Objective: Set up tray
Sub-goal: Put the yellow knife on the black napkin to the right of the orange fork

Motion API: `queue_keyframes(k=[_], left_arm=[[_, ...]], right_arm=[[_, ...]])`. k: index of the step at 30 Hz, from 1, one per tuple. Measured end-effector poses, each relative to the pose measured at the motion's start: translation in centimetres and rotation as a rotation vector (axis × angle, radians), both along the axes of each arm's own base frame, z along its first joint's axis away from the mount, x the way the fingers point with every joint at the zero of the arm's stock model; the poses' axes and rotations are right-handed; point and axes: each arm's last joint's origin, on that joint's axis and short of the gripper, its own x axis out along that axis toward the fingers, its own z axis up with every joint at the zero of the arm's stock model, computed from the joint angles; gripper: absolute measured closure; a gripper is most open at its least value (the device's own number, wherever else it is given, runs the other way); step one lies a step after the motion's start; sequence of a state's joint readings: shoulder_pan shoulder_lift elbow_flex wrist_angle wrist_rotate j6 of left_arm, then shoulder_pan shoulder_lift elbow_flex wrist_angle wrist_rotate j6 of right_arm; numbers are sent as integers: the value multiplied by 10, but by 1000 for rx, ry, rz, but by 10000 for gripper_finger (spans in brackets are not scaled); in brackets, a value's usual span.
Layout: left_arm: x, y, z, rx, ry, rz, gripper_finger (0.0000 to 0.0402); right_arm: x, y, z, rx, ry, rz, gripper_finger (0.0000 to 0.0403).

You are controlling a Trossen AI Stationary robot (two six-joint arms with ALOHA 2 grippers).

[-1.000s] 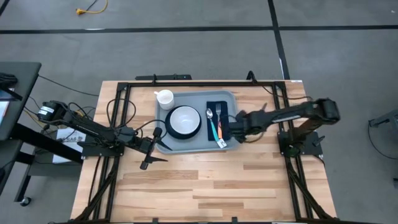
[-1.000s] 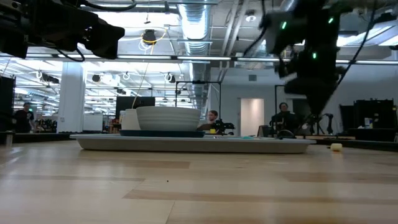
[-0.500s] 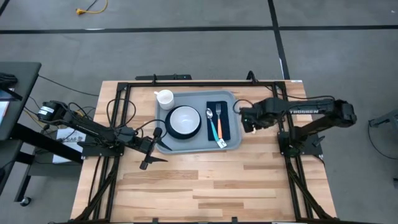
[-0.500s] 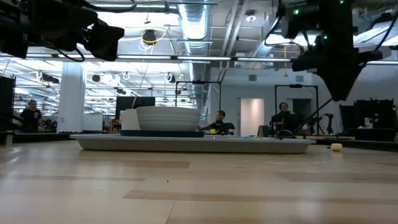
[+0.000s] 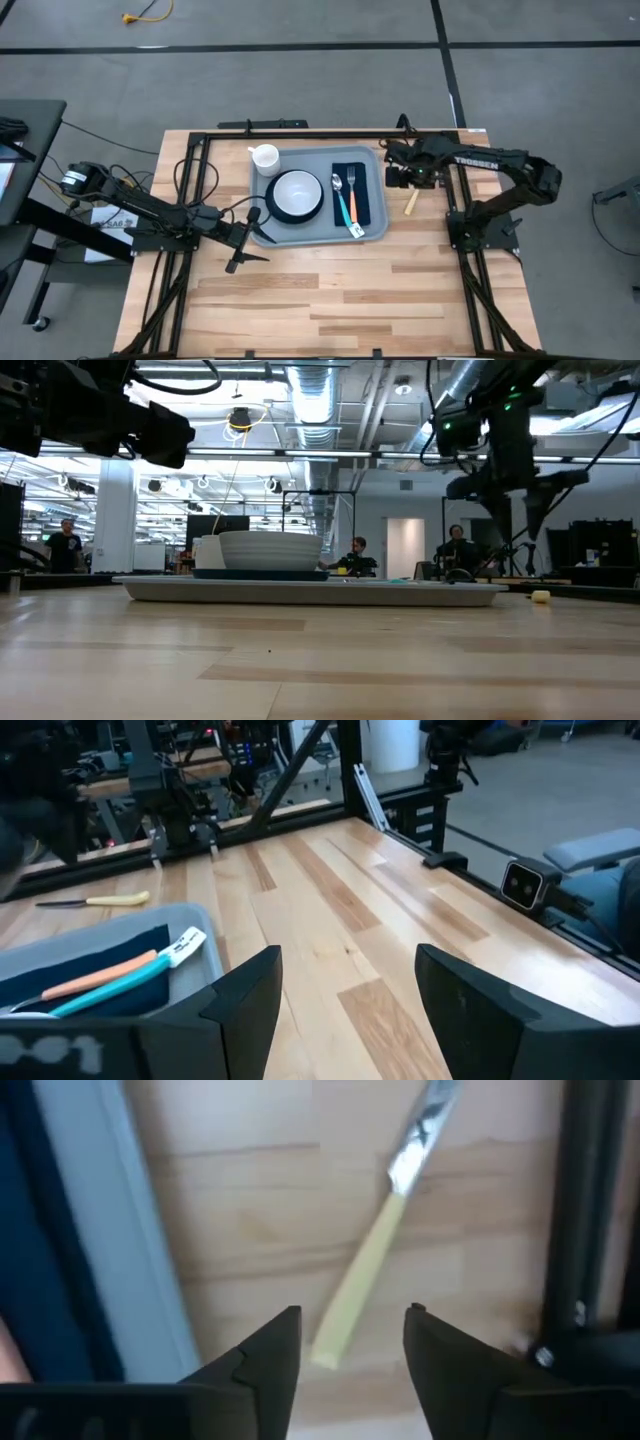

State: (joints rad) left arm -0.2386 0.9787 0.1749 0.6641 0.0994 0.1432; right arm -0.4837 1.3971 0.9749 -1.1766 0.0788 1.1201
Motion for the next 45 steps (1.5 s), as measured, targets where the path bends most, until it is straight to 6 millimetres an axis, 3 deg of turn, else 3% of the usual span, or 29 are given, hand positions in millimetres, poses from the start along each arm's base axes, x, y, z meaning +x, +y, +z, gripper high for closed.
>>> queue_keyframes(k=[6, 11, 18, 29, 35, 38, 43, 45], left_arm=[[0, 0, 0, 0, 1, 0, 182], [0, 0, 0, 0, 1, 0, 182], [0, 0, 0, 8, -2, 4, 182], [0, 1, 0, 14, -8, 31, 182], [0, 1, 1, 16, -13, 31, 182], [0, 1, 1, 16, -13, 30, 182], [0, 1, 1, 16, -13, 30, 182], [0, 1, 1, 15, -13, 30, 182]], right_arm=[[4, -23, -25, 50, 77, -24, 213], [5, -32, -51, 123, 83, -4, 218], [-14, -32, -78, 158, 120, -46, 245], [-35, -30, -97, 150, 23, -94, 253], [-31, -24, -98, 133, 30, -39, 263], [-27, -21, -99, 107, 38, 13, 284], [-23, -16, -98, 85, 42, 58, 370], [-22, -14, -97, 64, 50, 64, 370]])
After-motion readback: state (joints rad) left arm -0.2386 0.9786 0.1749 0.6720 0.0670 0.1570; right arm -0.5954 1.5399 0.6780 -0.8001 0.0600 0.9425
